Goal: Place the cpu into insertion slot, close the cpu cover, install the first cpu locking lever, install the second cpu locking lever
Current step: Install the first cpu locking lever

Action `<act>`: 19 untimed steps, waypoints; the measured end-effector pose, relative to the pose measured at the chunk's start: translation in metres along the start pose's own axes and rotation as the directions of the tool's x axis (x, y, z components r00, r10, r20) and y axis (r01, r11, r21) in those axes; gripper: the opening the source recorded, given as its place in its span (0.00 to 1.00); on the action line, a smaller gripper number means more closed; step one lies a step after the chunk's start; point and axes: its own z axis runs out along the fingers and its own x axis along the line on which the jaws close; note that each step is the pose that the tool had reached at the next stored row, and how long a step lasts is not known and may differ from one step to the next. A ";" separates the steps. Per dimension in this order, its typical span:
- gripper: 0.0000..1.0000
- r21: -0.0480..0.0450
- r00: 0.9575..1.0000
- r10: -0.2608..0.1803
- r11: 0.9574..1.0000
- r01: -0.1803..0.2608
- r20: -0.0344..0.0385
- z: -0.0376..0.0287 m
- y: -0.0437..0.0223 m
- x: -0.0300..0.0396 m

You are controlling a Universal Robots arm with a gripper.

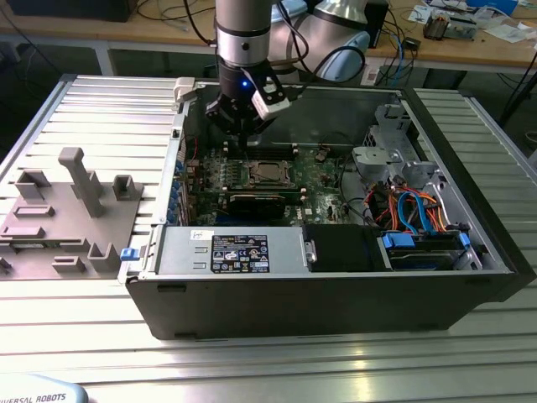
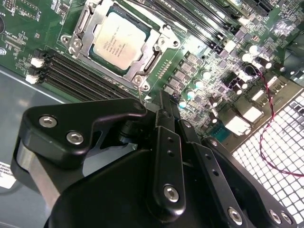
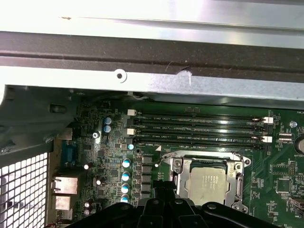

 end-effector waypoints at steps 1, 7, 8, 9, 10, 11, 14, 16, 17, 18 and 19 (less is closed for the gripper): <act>0.11 0.000 1.000 0.000 1.000 0.000 0.000 0.0000 0.0000 0.0003; 0.11 0.000 1.000 0.000 1.000 0.000 0.000 0.0000 0.0001 0.0024; 0.11 0.000 1.000 0.000 1.000 0.000 0.000 0.0001 0.0002 0.0029; 0.11 0.000 1.000 0.000 1.000 0.000 0.000 0.0000 0.0002 0.0033; 0.11 0.000 1.000 0.000 1.000 0.000 0.000 0.0001 0.0002 0.0036; 0.11 0.000 1.000 0.000 1.000 0.000 0.000 0.0001 0.0002 0.0038; 0.11 0.000 1.000 0.000 1.000 0.000 0.000 0.0001 0.0002 0.0043; 0.11 0.000 1.000 0.000 1.000 0.000 0.000 0.0002 0.0002 0.0046; 0.11 0.000 1.000 0.000 1.000 0.000 0.000 0.0002 0.0003 0.0049; 0.11 0.000 1.000 0.000 1.000 0.000 0.000 0.0002 0.0003 0.0050; 0.11 0.000 1.000 0.000 1.000 0.000 0.000 0.0002 0.0003 0.0053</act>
